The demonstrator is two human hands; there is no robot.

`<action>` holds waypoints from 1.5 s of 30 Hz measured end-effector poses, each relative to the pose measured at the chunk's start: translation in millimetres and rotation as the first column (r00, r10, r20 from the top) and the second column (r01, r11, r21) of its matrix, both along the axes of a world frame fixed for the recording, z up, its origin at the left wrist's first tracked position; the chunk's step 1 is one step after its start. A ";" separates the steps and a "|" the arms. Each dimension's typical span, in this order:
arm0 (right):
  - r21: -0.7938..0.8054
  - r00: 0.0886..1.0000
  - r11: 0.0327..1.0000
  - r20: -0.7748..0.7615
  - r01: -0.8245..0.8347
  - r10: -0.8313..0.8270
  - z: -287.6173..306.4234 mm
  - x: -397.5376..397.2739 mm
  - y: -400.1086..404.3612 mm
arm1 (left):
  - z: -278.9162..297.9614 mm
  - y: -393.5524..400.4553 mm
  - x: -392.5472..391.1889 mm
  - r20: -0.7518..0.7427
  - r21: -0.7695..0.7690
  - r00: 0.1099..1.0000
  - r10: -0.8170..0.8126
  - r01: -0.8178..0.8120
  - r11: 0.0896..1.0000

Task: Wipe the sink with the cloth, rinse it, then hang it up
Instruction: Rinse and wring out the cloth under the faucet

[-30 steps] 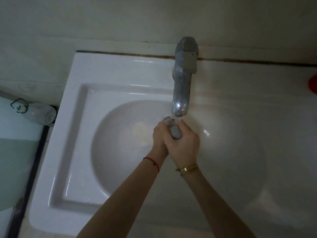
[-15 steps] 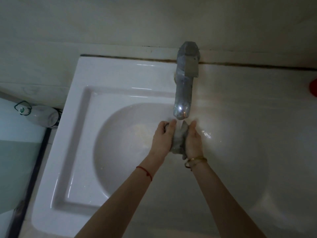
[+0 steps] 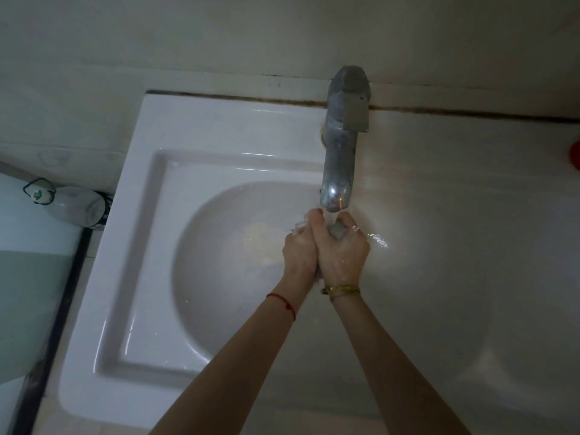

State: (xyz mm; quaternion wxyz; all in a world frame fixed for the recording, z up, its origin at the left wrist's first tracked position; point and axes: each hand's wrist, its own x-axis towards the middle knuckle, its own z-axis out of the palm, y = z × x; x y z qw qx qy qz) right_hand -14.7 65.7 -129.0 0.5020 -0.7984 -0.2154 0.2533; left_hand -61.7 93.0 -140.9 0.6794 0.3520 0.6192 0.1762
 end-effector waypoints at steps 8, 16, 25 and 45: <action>-0.147 0.962 0.984 -0.239 0.097 -0.131 9.1 15.0 12.4 | 5.7 5.6 3.5 -0.030 0.107 1.000 -0.002 0.005 0.994; -0.061 0.980 0.983 0.082 -0.175 0.180 50.0 38.5 -17.9 | 0.3 12.0 -13.1 0.320 -0.134 0.946 0.050 -0.007 0.991; 0.081 0.618 0.855 0.726 -0.513 0.302 112.9 55.2 2.7 | 8.1 6.1 -12.0 0.342 -0.152 0.937 0.077 -0.026 0.988; -0.153 0.430 0.984 -0.897 -0.091 -0.100 7.8 42.3 -32.1 | 15.9 0.1 -11.2 0.165 -0.097 0.970 -0.177 0.194 0.976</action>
